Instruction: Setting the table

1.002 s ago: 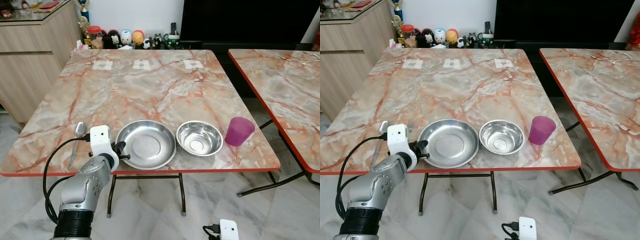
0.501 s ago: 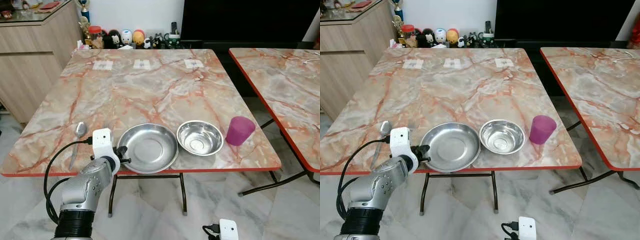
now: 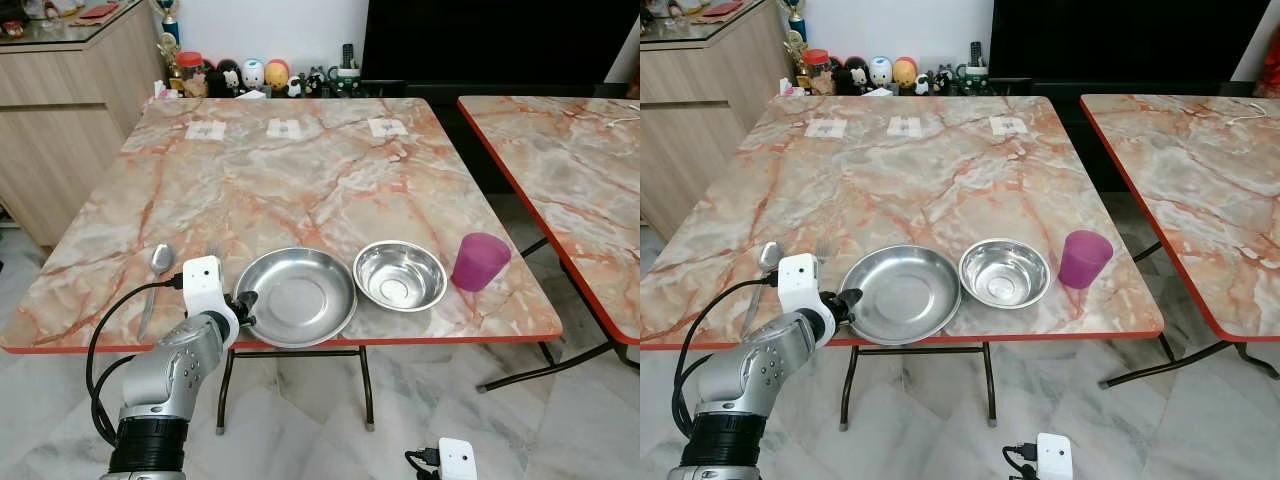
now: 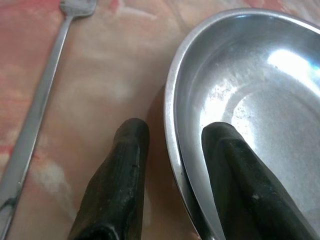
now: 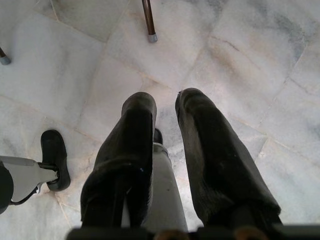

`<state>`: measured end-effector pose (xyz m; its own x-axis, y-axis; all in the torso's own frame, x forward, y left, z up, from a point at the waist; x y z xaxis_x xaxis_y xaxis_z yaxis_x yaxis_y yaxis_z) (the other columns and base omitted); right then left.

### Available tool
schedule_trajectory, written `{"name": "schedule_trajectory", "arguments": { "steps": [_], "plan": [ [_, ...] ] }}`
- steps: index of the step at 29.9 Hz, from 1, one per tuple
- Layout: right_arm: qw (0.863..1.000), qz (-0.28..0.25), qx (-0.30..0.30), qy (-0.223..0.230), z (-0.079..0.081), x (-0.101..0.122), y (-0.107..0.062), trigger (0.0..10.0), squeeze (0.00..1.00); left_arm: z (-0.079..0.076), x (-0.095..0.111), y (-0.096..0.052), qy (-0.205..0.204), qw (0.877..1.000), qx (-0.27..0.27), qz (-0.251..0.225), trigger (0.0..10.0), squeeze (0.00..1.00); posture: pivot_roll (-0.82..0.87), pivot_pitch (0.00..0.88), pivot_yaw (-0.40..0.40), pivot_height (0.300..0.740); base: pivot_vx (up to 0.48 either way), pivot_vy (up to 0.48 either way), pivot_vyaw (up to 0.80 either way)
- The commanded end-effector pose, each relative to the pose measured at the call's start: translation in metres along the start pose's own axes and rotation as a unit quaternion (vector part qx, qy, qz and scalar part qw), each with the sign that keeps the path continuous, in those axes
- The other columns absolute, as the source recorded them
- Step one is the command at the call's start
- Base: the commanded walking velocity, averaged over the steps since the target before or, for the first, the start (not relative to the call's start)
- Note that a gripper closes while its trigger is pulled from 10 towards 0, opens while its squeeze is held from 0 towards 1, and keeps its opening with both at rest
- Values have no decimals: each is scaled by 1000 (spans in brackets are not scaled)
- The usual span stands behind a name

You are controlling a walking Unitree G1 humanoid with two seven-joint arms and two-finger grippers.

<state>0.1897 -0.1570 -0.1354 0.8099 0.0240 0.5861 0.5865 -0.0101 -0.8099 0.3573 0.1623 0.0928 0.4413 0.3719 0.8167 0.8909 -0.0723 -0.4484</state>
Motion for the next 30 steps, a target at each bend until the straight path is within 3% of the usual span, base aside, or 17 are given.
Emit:
{"name": "schedule_trajectory", "arguments": {
  "steps": [1, 10, 11, 12, 13, 30],
  "plan": [
    [1000, 3, 0, 2, 0, -1, 0, 10000, 0, -3, -2, 2, 6, 1000, -3, 13, 10000, 0, 151, 13, -30, 740, 0, 0, 0],
    [1000, 3, -1, 3, 0, -1, 0, 10000, 0, -6, -6, 5, -1, 1000, -6, 23, 10000, 0, 145, 15, -28, 740, 0, 0, 0],
    [1000, 3, -1, 3, 0, -1, 0, 10000, 0, -6, -7, 5, -3, 1000, -6, 25, 4941, 0, 145, 16, -28, 740, 0, 0, 0],
    [1000, 3, -1, 3, 1, -1, 0, 10000, 0, -6, -7, 5, -4, 1000, -6, 26, 4941, 0, 145, 16, -28, 740, 0, 0, 0],
    [1000, 3, -1, 3, 1, -1, 0, 10000, 0, -5, -7, 6, -4, 1000, -4, 27, 0, 0, 145, 16, -28, 740, 0, 0, 0],
    [1000, 5, 0, 0, 0, -1, 0, 10000, 0, -2, -8, 6, -4, 1000, 2, 31, 0, 0, 145, 18, -31, 740, 0, 0, 0]
  ]
}}
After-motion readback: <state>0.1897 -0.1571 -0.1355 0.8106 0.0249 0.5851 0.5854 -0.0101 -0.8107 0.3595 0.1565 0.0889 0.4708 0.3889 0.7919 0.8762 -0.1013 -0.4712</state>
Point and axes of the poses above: a point about 5 cm out from each wrist's last joint towards the gripper, its own y axis pointing out of the wrist towards the gripper, its own x axis along the axis of the wrist's last joint, z = x × y, the point moved 5 cm from there along y, pointing out of the wrist towards the gripper, and after that the axes turned 9 degrees about -y, right-handed, at the moved point
